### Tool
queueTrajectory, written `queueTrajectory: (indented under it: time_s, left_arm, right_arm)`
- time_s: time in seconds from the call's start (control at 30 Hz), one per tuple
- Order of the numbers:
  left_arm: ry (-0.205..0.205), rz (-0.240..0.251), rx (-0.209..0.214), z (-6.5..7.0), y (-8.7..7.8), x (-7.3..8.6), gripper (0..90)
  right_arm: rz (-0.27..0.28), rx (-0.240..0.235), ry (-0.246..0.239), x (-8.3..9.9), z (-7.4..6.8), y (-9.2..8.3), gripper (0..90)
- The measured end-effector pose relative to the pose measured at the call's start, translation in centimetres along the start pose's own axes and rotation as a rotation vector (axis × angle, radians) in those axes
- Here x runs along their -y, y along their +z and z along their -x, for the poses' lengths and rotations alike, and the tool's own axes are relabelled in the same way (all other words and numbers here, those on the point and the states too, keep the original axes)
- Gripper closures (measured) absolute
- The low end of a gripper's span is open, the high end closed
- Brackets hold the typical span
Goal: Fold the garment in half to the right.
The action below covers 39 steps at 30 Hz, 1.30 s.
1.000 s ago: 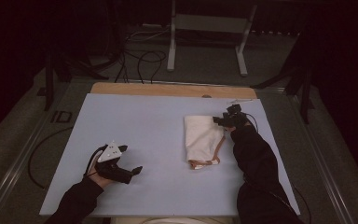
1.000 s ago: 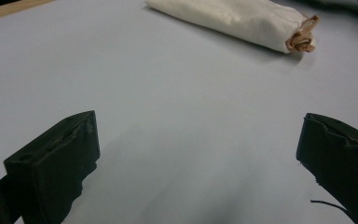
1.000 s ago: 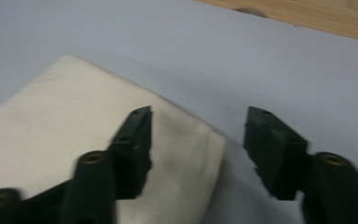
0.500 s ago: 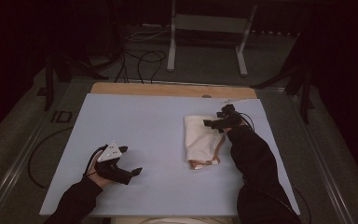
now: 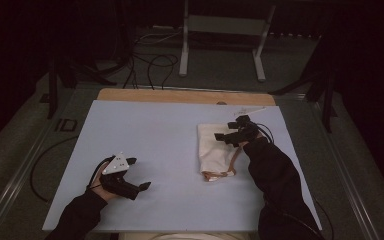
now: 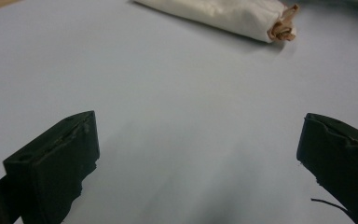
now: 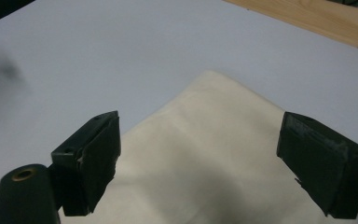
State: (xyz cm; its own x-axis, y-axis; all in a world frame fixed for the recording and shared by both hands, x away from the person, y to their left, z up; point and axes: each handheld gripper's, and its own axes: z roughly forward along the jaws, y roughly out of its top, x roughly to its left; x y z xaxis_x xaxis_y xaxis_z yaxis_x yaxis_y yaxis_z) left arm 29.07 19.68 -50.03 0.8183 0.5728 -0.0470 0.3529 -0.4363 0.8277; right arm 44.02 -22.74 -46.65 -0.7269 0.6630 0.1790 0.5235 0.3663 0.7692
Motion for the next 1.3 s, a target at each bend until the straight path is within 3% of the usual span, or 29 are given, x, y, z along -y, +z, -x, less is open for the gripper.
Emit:
queueTrajectory:
  time_s: [0.2, 0.73, 1.3]
  left_arm:
    - [0.005, -0.004, 0.005, -0.1, -0.2, 0.1, 0.0]
    - [0.004, -0.017, -0.022, -0.7, -1.3, 0.6, 0.0]
    - [0.004, -0.026, -0.031, -0.9, -2.5, 1.5, 0.0]
  right_arm:
    - [0.019, -0.009, -0.040, 0.8, -1.1, -1.3, 12.1]
    - [0.066, -0.009, -0.071, 4.2, -3.6, -5.0, 10.2]
    - [0.055, -0.015, -0.072, 9.5, -5.3, -6.2, 10.2]
